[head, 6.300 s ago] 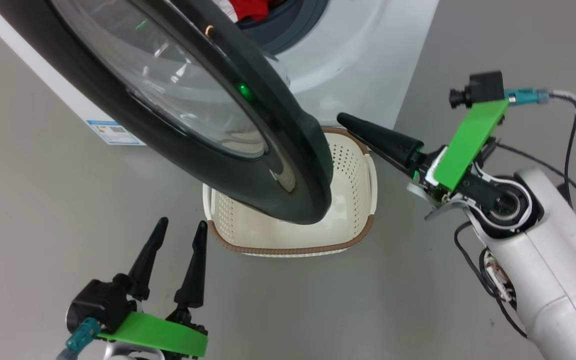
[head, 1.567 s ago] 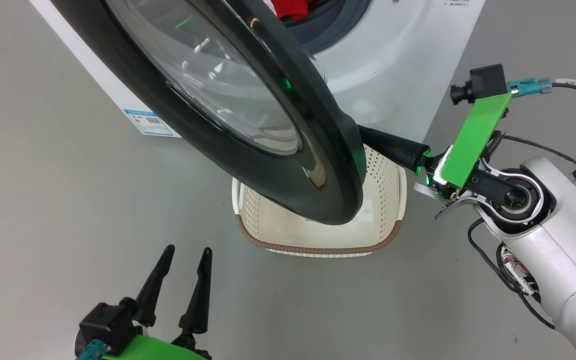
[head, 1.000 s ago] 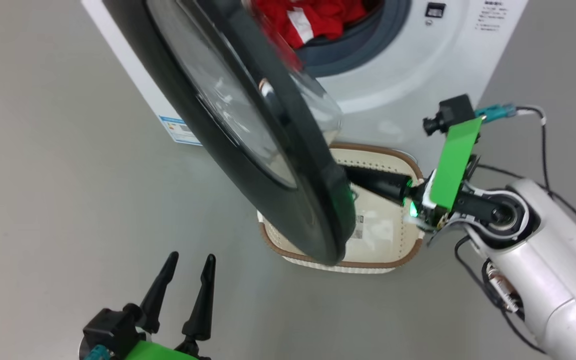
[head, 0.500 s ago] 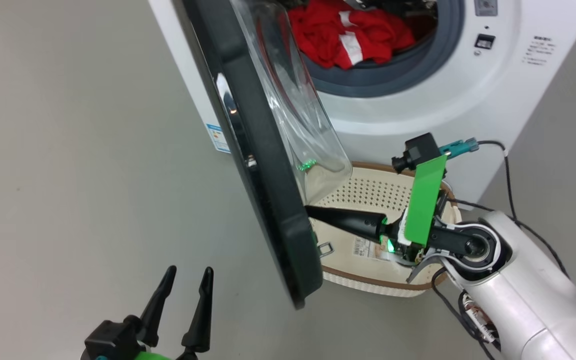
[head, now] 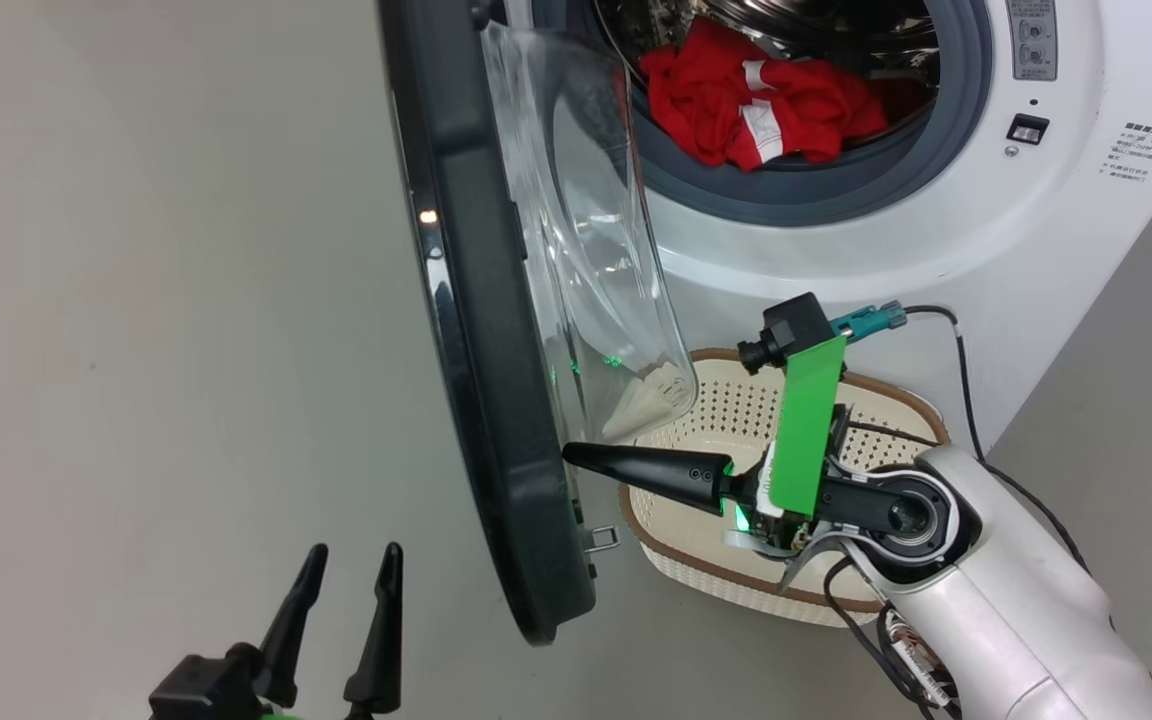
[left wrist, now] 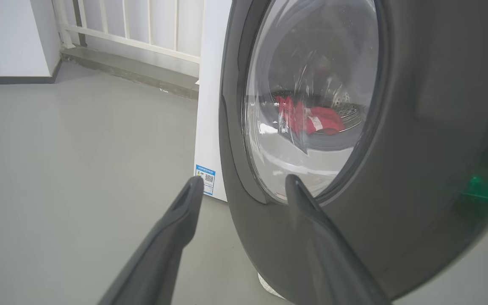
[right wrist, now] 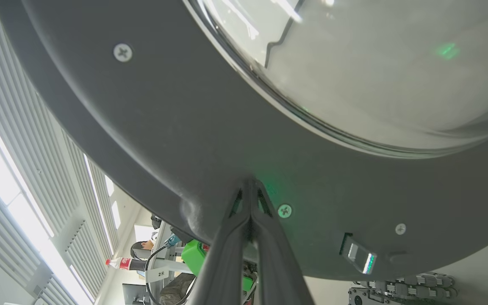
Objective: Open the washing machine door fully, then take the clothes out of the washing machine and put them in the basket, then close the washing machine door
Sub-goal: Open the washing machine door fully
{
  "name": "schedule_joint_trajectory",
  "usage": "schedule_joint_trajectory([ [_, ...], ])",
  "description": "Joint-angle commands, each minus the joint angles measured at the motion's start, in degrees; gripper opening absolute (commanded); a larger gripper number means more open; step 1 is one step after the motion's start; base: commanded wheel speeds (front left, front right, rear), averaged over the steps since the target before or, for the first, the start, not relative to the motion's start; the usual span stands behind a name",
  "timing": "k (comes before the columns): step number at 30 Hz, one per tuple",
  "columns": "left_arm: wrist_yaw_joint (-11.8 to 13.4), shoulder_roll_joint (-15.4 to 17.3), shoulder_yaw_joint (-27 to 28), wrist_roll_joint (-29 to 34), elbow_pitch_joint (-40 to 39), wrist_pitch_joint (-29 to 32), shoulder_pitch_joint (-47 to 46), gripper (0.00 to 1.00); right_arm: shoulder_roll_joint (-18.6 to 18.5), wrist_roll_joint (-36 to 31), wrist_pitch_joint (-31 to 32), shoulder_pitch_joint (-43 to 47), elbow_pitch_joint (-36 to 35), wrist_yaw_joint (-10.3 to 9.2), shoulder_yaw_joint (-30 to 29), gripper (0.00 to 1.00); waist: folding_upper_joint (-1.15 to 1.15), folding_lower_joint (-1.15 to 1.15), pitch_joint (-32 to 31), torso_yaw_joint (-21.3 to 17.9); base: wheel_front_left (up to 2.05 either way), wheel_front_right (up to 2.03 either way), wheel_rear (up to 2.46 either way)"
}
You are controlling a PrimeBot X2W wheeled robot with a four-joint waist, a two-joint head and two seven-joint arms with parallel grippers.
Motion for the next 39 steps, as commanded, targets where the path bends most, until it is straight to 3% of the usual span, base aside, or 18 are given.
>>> schedule_joint_trajectory([
  [1, 0.36, 0.83, 2.21, 0.59, -1.62, -0.7, 0.05, 1.0, 1.78, -1.36, 0.24, -0.24, -1.42, 0.45, 0.7, 0.0, 0.0, 0.0, -0.04, 0.0, 0.0, 0.0, 0.0],
  [10, 0.16, 0.83, 2.53, 0.75, -1.53, -0.7, 0.13, 1.0, 2.38, -2.77, -0.91, 0.37, -1.73, 0.45, -0.63, 0.0, 0.0, 0.0, -0.41, -0.21, 0.0, 0.0, 0.0],
  [12, -0.09, 0.83, 2.37, 0.93, -1.29, -0.7, 0.04, 1.0, 2.32, -3.45, -1.57, 0.96, -1.79, 0.45, -1.29, 0.25, 0.0, 0.0, -0.63, -0.34, 0.0, 0.0, 0.0],
  [14, -0.31, 0.83, 2.3, 1.11, -1.07, -0.7, -0.03, 1.0, 2.06, -4.24, -2.38, 1.86, -1.87, 0.45, -1.94, 0.42, 0.0, 0.0, -0.89, -0.63, 0.0, 0.0, 0.0],
  [16, -0.39, 0.83, 2.43, 1.26, -0.99, -0.7, -0.03, 1.0, 1.9, -4.86, -3.04, 2.95, -2.03, 0.45, -2.4, 0.78, 0.0, 0.0, -1.13, -1.16, 0.0, 0.0, 0.0],
  [18, -0.48, 0.83, 2.57, 1.39, -0.92, -0.7, 0.03, 1.0, 1.85, -5.27, -4.2, 4.31, -2.23, 0.45, -3.21, 1.0, 0.0, 0.0, -1.41, -1.7, 0.0, 0.0, 0.0],
  [28, -0.77, 0.83, 3.33, 1.87, -0.6, -0.7, 0.44, 1.0, 0.96, -6.67, -8.66, 11.16, -2.84, 0.45, -6.21, 1.0, 0.0, 0.0, -2.41, -3.76, 0.0, 0.0, 0.0],
  [39, -0.95, 0.83, 4.02, 1.94, -0.53, -0.7, 1.06, 1.0, -0.82, -11.5, -21.46, 20.39, -3.75, 0.45, -10.52, 1.0, 0.0, 0.0, -3.08, -4.83, 0.0, 0.0, 0.0],
])
